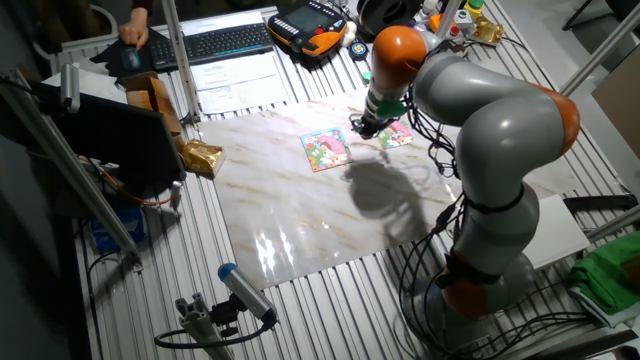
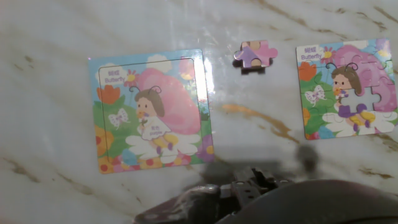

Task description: Assemble one piece of a puzzle

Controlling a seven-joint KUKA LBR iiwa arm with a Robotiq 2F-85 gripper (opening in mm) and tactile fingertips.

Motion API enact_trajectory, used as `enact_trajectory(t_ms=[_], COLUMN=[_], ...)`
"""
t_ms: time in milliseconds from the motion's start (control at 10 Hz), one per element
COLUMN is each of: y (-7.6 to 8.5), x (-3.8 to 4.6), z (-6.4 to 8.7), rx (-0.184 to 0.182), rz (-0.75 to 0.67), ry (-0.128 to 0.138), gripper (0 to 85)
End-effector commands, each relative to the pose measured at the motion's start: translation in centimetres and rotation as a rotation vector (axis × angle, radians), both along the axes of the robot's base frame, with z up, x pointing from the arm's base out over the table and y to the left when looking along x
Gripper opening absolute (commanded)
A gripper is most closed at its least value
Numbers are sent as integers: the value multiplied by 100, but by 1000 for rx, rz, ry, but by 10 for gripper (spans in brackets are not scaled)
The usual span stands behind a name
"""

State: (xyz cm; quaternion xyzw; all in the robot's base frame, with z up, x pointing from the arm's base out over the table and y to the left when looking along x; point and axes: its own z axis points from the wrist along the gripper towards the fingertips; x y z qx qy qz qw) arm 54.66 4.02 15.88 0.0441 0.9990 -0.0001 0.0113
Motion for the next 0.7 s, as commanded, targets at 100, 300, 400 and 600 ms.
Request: enact_trajectory(t_ms=[100,300,400,600], y=[-30,-86,-103,-148], x=[52,122,135,178], z=[-81,-150,-161,-164], rx=[5,11,0,-9], rz=[-11,-8,-3,1], ry=[-12,-5,-4,7], gripper=[7,7,7,7])
